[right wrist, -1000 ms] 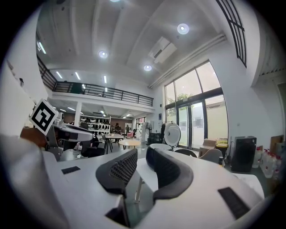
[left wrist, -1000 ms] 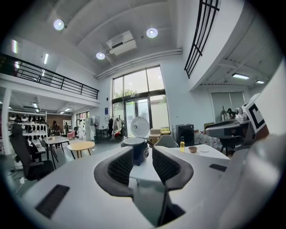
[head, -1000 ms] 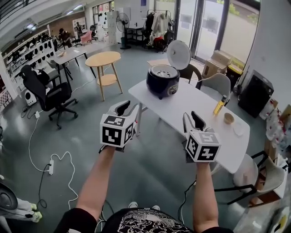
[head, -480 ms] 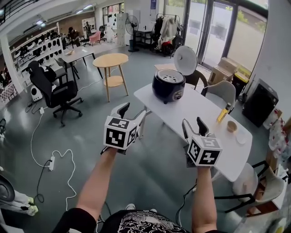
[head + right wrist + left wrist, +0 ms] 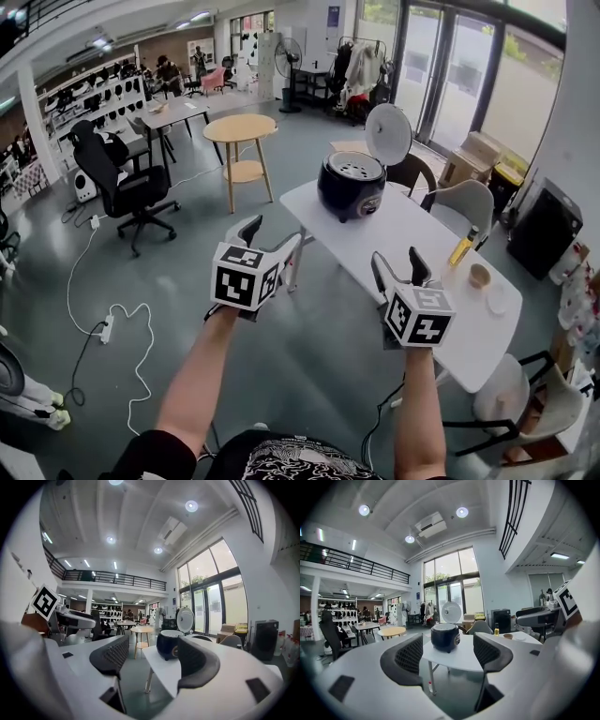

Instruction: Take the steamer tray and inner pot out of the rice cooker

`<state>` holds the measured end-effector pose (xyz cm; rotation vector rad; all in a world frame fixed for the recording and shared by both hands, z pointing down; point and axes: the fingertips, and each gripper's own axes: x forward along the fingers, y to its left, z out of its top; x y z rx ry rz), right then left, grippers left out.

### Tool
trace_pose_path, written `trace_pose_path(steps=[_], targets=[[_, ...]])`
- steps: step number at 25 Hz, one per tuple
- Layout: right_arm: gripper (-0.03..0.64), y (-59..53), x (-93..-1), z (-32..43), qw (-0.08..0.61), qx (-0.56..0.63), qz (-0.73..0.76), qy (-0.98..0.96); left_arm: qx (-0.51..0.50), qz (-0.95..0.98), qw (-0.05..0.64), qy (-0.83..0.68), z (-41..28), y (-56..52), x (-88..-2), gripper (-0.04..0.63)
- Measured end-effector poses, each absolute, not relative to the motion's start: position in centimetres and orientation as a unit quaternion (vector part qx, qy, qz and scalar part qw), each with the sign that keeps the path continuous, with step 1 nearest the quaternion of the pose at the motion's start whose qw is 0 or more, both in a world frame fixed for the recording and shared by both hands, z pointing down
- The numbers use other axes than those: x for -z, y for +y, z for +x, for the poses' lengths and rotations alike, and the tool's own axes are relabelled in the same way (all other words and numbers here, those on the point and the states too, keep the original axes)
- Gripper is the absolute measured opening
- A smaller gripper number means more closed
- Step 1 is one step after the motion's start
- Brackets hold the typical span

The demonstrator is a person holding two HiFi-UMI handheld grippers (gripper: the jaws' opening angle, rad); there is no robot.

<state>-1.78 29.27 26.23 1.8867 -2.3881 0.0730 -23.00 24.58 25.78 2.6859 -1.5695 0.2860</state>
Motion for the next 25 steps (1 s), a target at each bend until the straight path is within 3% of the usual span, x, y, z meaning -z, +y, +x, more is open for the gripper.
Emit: trace_pose_path(steps=[17,25], targets=[[0.322,21.7,-28.7,-0.8,0.061,-0.022,0.597,-0.8,-0.093,0.849,0.012,-0.52,-22.5,17.8,-28.2,0.328],[0.322,6.1,-31.2,-2.9,0.071,-0.026,0.602,-0.795,-0.096,0.853,0.016,-0.513,-24.5,2.1,-30.7,0.328]])
